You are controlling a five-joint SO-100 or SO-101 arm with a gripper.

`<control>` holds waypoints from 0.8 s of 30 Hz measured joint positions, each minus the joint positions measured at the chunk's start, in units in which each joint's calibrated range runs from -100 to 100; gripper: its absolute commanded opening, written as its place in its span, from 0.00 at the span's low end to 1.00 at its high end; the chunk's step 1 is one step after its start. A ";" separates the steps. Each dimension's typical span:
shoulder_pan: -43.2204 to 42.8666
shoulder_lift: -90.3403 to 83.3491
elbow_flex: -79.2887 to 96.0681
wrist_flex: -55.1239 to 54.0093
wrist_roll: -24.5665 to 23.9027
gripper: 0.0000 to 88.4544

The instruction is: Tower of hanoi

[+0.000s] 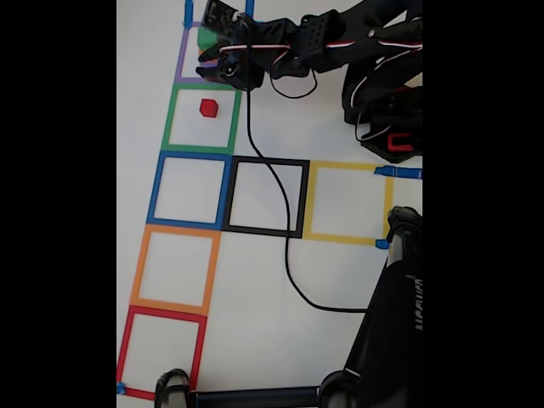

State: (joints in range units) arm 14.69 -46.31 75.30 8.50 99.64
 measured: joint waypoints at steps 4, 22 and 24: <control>3.51 -6.16 -13.72 26.36 0.36 0.02; 19.89 -5.99 -64.81 81.26 0.36 0.16; 21.42 -5.99 -63.48 80.94 0.36 0.20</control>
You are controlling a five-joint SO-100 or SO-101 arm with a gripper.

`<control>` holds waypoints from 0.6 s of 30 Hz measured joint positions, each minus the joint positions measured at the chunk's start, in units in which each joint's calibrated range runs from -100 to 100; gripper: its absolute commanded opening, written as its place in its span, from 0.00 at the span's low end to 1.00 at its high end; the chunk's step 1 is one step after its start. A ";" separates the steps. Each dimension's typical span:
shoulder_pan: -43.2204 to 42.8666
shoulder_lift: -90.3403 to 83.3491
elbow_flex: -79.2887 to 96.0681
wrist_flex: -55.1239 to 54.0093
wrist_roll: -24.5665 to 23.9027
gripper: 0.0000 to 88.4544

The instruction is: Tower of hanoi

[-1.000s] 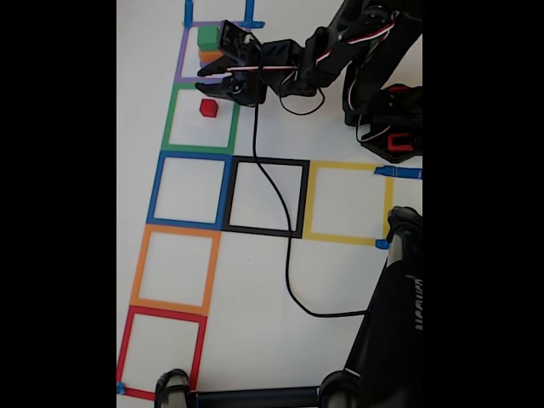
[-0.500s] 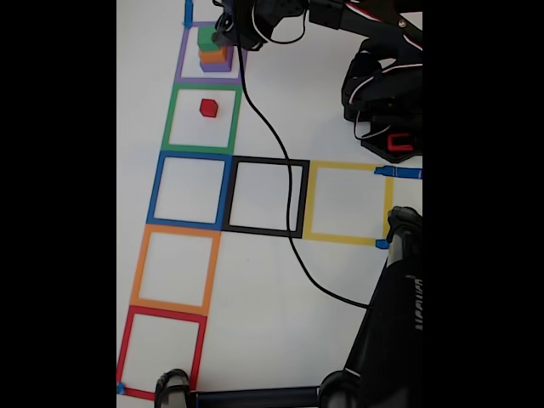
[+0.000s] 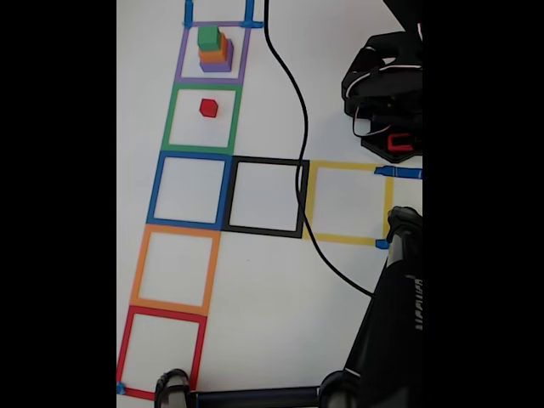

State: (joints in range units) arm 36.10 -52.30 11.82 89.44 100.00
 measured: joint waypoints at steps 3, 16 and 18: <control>1.40 -1.10 6.02 -4.43 0.00 0.24; 5.73 -3.38 36.21 -35.47 0.00 0.35; 6.44 -3.38 40.19 -40.39 0.00 0.36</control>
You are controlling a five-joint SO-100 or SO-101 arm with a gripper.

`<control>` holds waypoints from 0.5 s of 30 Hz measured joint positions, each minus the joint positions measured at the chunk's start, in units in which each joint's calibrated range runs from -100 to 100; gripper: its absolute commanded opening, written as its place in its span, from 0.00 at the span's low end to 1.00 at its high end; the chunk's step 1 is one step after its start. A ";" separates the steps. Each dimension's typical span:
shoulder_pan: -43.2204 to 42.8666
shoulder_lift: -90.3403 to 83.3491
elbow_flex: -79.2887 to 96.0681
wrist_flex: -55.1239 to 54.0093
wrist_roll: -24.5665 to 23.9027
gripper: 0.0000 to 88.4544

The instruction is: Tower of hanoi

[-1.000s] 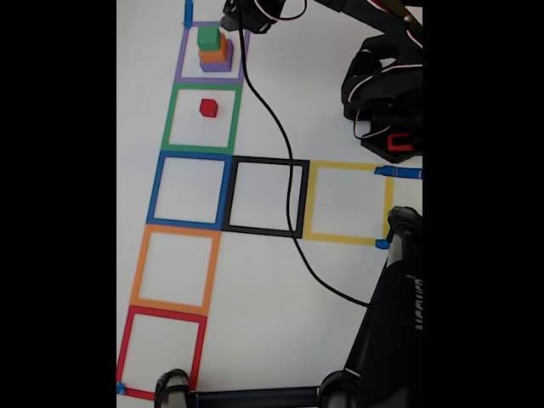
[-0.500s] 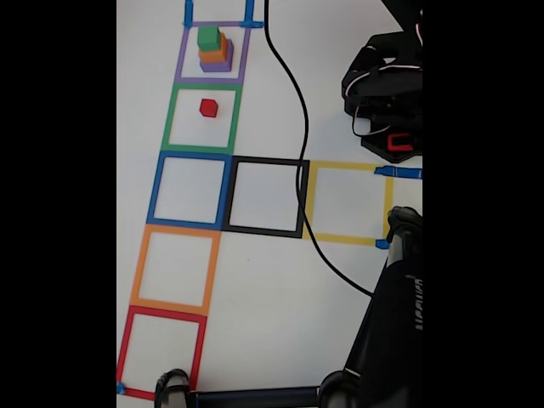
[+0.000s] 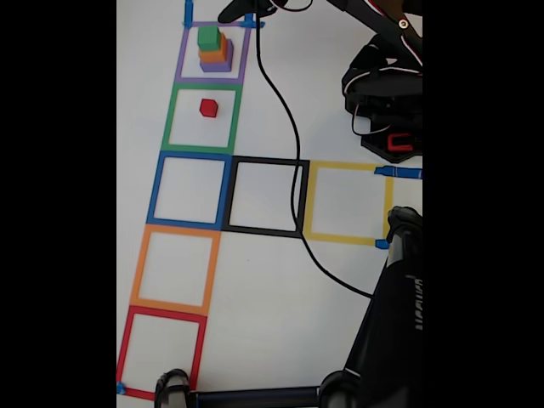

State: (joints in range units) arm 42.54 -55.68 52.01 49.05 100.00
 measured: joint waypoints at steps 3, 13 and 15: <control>0.35 0.08 6.11 -7.74 0.00 0.38; 1.05 8.95 19.12 -34.66 0.00 0.40; 1.05 11.65 20.98 -40.23 0.00 0.40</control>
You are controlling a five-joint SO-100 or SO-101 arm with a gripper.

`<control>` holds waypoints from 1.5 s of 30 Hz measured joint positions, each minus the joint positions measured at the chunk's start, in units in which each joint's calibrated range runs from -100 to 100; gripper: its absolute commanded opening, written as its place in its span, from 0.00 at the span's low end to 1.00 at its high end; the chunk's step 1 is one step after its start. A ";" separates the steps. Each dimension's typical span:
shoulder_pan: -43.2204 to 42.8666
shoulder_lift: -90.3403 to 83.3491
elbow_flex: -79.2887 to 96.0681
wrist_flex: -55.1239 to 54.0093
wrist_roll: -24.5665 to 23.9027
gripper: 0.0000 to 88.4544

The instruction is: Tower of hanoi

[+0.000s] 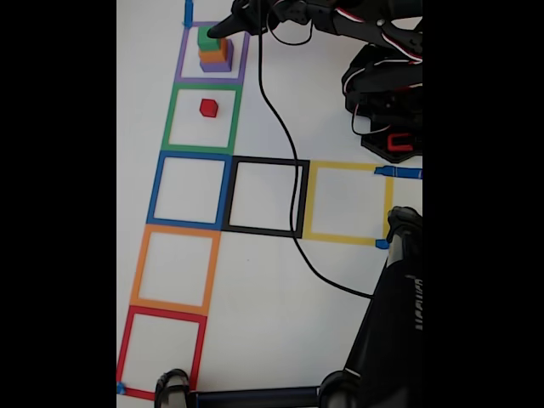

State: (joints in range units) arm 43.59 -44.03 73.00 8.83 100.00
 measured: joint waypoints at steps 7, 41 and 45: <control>-3.51 10.98 4.07 -19.75 0.00 0.41; -9.71 41.62 3.90 -52.96 0.00 0.33; -9.83 42.72 3.28 -52.96 0.00 0.31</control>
State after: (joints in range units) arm 33.76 -1.31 76.27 -44.14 100.00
